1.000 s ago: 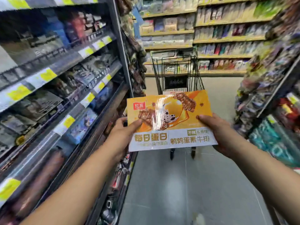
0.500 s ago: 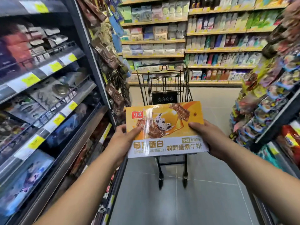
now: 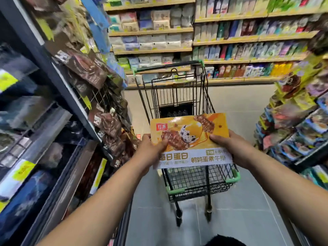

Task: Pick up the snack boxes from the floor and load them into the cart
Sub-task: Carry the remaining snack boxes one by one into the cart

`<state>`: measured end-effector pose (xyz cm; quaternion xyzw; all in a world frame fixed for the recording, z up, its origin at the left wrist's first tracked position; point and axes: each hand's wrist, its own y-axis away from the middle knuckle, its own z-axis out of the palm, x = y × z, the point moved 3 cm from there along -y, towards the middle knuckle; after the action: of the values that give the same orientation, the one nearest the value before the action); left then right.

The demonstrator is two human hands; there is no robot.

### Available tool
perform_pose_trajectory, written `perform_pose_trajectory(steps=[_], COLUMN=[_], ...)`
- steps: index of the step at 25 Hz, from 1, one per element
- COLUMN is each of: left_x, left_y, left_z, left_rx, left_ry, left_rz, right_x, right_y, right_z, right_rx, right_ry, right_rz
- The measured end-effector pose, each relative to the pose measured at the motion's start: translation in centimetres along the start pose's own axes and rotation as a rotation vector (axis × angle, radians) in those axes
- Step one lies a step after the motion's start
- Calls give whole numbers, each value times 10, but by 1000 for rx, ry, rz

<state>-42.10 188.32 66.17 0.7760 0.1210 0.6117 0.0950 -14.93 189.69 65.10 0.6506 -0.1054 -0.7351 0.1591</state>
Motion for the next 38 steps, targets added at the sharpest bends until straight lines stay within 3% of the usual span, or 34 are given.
perform_pose_trajectory(steps=[11, 16, 20, 26, 32, 38], left_x=[-66, -119, -172, -251, -294, -301], left_y=[-178, -253, -303, -352, -388, -393], left_z=[74, 106, 127, 132, 133, 138], left_rx=[165, 238, 287, 406, 544, 534], left_ry=[3, -58, 23, 78, 190, -183], left_rz=[-242, -377, -410, -418, -318, -323], right_x=[59, 114, 184, 258, 295, 318], right_y=[-200, -290, -346, -404, -451, -459], right_z=[-46, -72, -77, -61, -42, -46], right_rx=[11, 23, 107, 113, 101, 90], right_ry=[201, 220, 247, 324, 401, 535], right_rz=[207, 274, 301, 199, 28, 29])
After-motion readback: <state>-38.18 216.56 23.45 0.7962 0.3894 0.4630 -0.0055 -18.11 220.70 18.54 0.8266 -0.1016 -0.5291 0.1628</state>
